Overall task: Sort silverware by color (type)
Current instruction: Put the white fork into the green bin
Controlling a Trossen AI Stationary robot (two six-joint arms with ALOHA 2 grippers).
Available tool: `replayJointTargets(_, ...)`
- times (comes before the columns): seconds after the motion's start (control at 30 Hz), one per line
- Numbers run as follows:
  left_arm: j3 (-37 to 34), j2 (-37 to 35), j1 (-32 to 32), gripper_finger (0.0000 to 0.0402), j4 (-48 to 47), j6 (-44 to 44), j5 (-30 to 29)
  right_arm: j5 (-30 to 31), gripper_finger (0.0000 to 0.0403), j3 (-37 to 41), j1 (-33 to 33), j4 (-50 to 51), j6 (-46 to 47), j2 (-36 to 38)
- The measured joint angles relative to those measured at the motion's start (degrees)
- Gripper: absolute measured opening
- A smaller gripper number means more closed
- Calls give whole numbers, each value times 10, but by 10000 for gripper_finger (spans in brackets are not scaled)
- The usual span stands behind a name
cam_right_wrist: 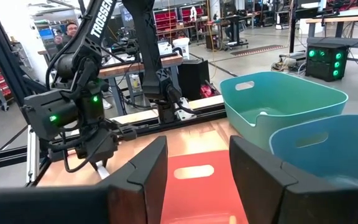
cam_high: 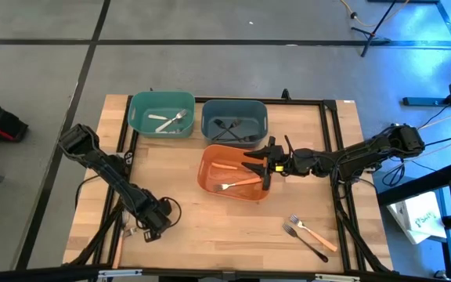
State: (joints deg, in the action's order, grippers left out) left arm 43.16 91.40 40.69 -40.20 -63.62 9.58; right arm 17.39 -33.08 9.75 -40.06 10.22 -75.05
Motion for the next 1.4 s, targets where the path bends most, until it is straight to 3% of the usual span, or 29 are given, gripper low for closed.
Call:
replayJointTargets(0.37,7,-56,7,71,-62,-14,-138,2,161,0,0,6,0,0)
replayJointTargets(0.7,1,-57,7,123,-50,-8,-162,5,161,0,0,7,0,0)
replayJointTargets(1.1,-53,-63,26,122,-11,-50,-144,11,161,0,0,8,-4,0)
replayJointTargets(1.2,-59,-64,26,108,-4,-48,-144,13,161,0,0,7,-16,0)
replayJointTargets(1.4,-35,-59,28,38,-15,-10,-150,47,161,0,0,-6,-30,0)
